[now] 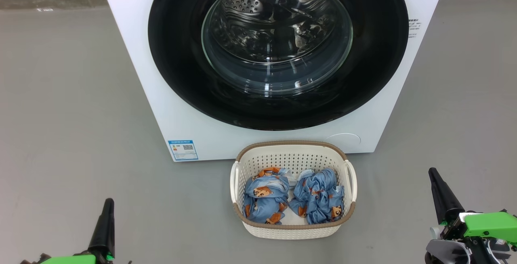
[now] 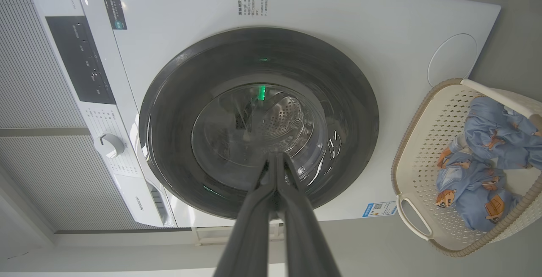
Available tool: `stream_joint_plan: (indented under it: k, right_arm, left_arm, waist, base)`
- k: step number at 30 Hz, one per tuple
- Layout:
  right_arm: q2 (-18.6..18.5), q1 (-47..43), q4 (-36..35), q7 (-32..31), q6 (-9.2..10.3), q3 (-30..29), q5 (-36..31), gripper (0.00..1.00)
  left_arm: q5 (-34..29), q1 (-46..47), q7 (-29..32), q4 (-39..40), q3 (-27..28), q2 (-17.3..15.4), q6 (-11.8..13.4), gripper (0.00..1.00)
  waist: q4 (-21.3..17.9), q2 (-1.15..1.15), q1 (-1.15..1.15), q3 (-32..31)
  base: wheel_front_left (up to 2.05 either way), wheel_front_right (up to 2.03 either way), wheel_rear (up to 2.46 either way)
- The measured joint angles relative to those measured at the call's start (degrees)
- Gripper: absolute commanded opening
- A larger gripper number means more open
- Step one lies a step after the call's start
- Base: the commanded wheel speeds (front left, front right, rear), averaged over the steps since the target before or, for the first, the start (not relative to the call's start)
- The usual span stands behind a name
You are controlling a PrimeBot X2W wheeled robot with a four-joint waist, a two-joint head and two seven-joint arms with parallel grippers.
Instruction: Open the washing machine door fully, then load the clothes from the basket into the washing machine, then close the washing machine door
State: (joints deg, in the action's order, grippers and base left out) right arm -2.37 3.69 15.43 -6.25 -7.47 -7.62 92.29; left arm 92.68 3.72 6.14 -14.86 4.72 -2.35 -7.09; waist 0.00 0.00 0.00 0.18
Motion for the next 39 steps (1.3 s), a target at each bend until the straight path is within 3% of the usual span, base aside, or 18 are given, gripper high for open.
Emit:
stream_joint_plan:
  k: [18,19,27,32,39]
  right_arm:
    - [0.00,0.00,0.00,0.00,0.00,0.00,0.00,0.00]
    - [0.08,-0.09,0.29,0.01,-0.01,0.03,0.00,1.00]
    - [1.76,-3.71,4.66,0.02,0.00,0.18,0.00,1.00]
    - [1.78,-3.83,4.45,0.54,0.00,0.21,0.00,1.00]
    - [1.56,-3.83,3.78,1.38,0.00,0.64,-0.58,1.00]
  left_arm:
    - [0.00,0.00,0.00,0.00,-0.01,0.01,0.00,0.00]
    - [0.01,-0.12,-0.02,-0.25,-0.07,0.04,0.02,1.00]
    - [0.02,-3.48,-0.12,-3.92,-0.56,1.47,0.09,1.00]
    - [-0.01,-3.57,-0.80,-3.82,-0.98,1.47,0.09,1.00]
    - [-1.96,-3.56,-1.92,-3.32,-1.81,1.13,0.09,1.00]
  waist:
    - [0.00,0.00,0.00,0.00]
    - [0.00,0.00,0.00,0.00]
    - [-0.01,0.00,0.00,0.10]
    - [0.08,0.00,0.12,-0.03]
    - [0.19,0.00,0.02,0.07]
  base:
    - [0.00,0.00,0.00]
    - [0.00,0.00,0.00]
    - [0.00,0.00,0.00]
    - [0.00,0.00,0.00]
    - [0.00,0.00,0.00]
